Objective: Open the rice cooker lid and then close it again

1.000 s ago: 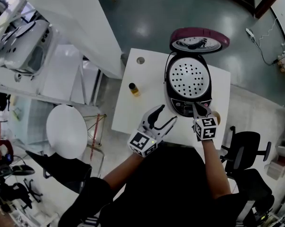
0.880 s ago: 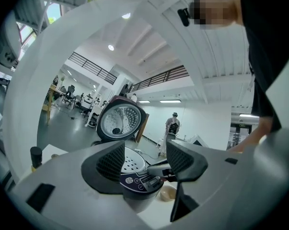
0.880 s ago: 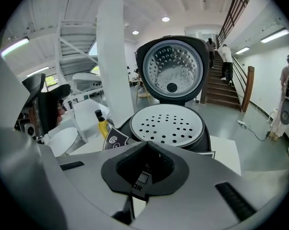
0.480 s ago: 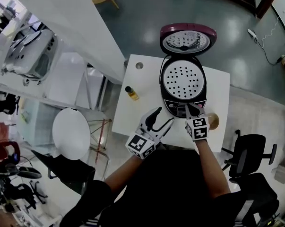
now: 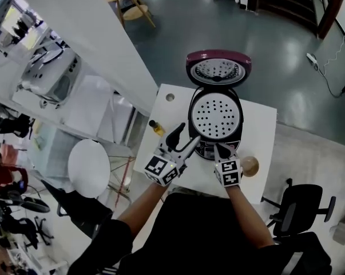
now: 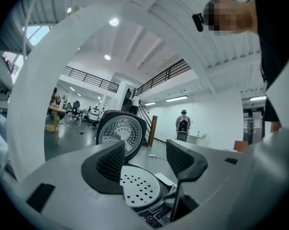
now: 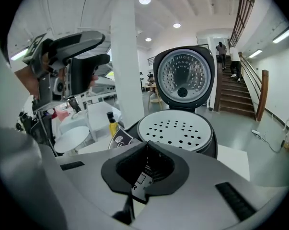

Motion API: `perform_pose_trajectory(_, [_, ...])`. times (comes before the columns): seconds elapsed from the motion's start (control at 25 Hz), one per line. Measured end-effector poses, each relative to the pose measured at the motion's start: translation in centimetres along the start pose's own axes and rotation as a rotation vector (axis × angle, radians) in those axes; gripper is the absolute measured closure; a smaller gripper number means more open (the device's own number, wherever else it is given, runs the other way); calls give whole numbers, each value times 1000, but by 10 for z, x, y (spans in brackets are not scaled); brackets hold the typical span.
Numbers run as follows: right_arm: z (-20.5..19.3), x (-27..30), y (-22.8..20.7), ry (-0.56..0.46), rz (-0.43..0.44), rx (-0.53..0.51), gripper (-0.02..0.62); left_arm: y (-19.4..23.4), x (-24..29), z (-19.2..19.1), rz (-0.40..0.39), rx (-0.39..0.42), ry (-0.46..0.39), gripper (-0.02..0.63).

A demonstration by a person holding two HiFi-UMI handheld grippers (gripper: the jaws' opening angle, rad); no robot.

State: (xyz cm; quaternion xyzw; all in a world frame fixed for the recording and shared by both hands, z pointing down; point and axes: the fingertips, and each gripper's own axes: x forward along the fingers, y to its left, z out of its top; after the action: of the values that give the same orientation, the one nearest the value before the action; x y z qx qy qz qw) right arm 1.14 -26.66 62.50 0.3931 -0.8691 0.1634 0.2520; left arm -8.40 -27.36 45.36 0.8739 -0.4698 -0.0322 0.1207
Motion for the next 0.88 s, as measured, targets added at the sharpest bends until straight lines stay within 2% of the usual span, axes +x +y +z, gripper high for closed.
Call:
perform_pose_trajectory(0.08, [-1,-2,2,-3,22,-19,595,3,11,12,-4,40,5,357])
perform_pose_trajectory(0.24, [1,-3,7,-6,37,-3,595,21,25,41,-10,12,-18,357])
perform_pose_trajectory(0.36, [0,-1,9,2,39,19,595,37,39,60,-33,36,-26,357])
perform_pose_trajectory(0.64, [27,0,2,-35,-21,83,595,64,75,103,-141,79,-51,357])
perform_pose_trajectory(0.88, [42,-3,-8,-81,-88,151,595,97,102,115,-169,72,-14,357])
